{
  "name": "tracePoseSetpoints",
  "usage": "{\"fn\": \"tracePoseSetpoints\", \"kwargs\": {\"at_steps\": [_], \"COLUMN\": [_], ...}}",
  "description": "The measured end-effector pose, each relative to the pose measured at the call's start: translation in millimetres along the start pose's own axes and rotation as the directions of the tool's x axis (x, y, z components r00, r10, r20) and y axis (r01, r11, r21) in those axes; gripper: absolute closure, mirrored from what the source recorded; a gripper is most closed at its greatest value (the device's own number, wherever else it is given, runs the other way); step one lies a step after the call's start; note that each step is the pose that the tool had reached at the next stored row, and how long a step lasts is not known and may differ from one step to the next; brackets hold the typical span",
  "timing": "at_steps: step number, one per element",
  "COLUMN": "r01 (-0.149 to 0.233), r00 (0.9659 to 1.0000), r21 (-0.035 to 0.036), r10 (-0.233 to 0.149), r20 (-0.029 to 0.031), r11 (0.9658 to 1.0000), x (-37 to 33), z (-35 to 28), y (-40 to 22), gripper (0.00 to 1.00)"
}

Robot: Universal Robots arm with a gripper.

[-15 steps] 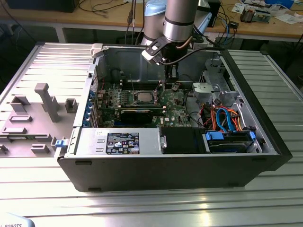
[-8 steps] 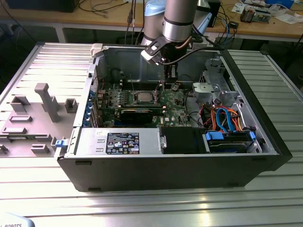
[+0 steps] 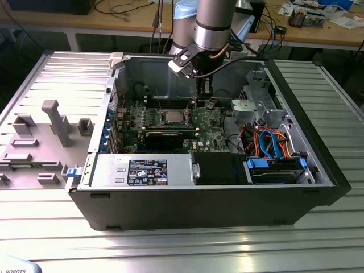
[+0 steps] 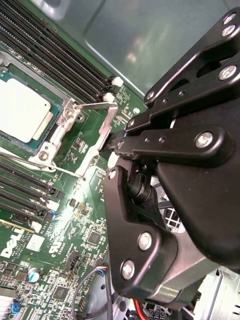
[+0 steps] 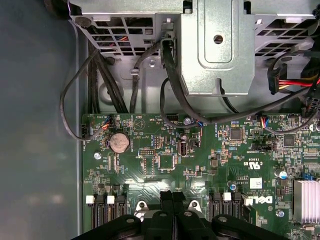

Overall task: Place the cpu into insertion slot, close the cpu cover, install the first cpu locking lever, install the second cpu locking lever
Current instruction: 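Close the cpu cover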

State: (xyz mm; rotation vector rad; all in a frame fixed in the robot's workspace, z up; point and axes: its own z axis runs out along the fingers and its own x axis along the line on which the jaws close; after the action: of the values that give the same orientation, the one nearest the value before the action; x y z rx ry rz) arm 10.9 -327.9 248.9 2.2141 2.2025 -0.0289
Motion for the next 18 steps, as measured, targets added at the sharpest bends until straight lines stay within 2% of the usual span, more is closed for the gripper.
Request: {"fn": "tracePoseSetpoints", "kwargs": {"at_steps": [18], "r01": [0.0], "r00": [1.0], "r21": [0.0], "r10": [0.0], "r20": [0.0], "r11": [1.0], "x": [0.0], "z": [0.0], "y": [-5.1], "gripper": [0.89]}}
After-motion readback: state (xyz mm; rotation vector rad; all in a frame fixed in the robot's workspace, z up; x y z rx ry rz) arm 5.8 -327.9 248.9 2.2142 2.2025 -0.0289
